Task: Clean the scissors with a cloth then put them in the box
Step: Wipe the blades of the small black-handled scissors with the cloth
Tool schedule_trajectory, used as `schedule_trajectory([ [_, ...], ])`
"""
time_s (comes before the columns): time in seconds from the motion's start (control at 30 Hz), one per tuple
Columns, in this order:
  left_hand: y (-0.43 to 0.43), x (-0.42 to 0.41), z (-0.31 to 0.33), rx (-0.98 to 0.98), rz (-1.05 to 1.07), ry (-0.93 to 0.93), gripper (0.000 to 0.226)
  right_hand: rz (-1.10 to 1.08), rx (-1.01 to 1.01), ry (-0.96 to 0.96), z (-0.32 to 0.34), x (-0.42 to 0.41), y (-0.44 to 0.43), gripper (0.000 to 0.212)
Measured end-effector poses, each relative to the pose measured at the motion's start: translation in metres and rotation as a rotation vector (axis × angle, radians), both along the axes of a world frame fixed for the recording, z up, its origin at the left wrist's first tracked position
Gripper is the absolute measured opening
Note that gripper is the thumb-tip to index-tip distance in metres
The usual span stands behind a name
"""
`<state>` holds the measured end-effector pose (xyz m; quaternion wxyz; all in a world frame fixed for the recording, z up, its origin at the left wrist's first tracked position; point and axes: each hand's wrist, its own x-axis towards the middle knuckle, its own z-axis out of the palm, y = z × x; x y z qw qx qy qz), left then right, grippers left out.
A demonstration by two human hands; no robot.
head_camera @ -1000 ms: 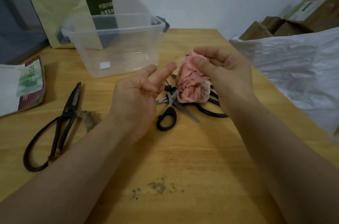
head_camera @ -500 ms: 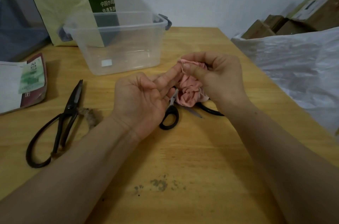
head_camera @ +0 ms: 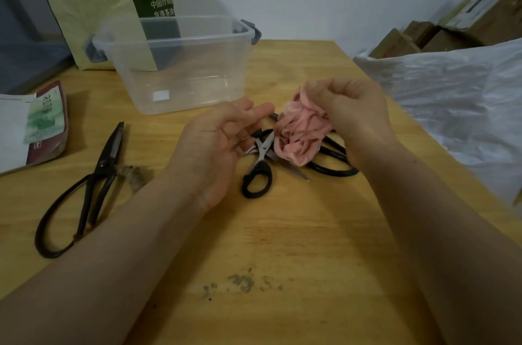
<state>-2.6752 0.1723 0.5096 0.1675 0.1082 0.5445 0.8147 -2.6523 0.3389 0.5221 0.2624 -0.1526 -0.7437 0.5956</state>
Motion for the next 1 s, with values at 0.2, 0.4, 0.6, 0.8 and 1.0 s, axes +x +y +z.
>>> schedule_trajectory([
  [0.2,0.000,-0.006,-0.009,-0.534,0.296,0.307,0.017,-0.189,0.794,-0.221,0.009,0.012,0.007,0.046],
  [0.4,0.000,-0.004,-0.014,-1.045,0.174,0.506,0.047,0.176,0.897,-0.386,0.003,0.011,-0.015,0.042],
  [0.6,0.003,-0.001,-0.009,-1.180,0.114,0.535,0.057,-0.181,1.033,-0.395,0.011,0.013,0.009,0.014],
  [0.8,0.007,0.002,-0.008,-1.205,0.053,0.559,0.063,-0.156,0.967,-0.300,0.008,0.011,0.003,0.012],
  [1.0,0.004,-0.002,-0.009,-0.751,0.096,0.250,0.044,0.104,0.671,-0.319,0.004,0.009,-0.003,0.022],
])
